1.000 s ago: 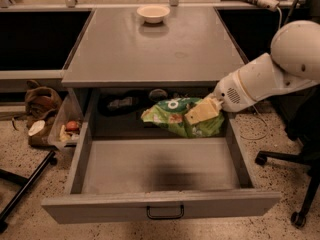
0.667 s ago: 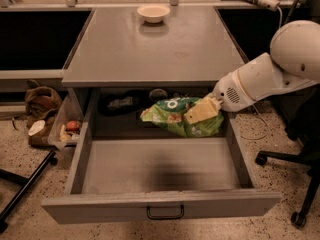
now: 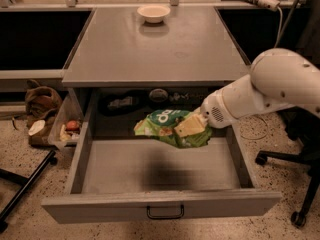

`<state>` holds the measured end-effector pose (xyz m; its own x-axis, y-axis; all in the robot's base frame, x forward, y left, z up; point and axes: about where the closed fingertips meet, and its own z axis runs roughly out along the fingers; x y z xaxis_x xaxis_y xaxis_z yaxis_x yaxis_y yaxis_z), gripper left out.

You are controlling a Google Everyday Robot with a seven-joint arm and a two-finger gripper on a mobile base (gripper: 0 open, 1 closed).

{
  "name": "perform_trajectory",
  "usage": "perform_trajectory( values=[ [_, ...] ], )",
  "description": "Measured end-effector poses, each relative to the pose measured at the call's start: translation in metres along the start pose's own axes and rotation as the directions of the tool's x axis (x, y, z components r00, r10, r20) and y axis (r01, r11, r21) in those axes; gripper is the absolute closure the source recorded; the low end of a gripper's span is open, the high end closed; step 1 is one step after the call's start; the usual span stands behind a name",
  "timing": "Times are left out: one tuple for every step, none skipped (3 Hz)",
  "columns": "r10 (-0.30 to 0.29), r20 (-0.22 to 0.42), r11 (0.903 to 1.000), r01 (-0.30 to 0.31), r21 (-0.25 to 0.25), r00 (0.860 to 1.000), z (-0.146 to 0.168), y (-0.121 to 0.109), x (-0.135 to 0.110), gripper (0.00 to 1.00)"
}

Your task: Place green rice chip bag into top drawer

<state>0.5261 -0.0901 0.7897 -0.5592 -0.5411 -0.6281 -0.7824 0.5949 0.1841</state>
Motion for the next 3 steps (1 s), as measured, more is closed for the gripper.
perform_trajectory(
  values=[
    [-0.006, -0.004, 0.9995, 0.006, 0.032, 1.0, 0.049, 0.007, 0.022, 1.0],
    [0.01, -0.035, 0.9996, -0.009, 0.027, 0.999, 0.087, 0.014, 0.049, 1.0],
    [-0.041, -0.115, 0.9987, 0.037, -0.035, 0.992, 0.121, 0.034, 0.076, 1.0]
  ],
)
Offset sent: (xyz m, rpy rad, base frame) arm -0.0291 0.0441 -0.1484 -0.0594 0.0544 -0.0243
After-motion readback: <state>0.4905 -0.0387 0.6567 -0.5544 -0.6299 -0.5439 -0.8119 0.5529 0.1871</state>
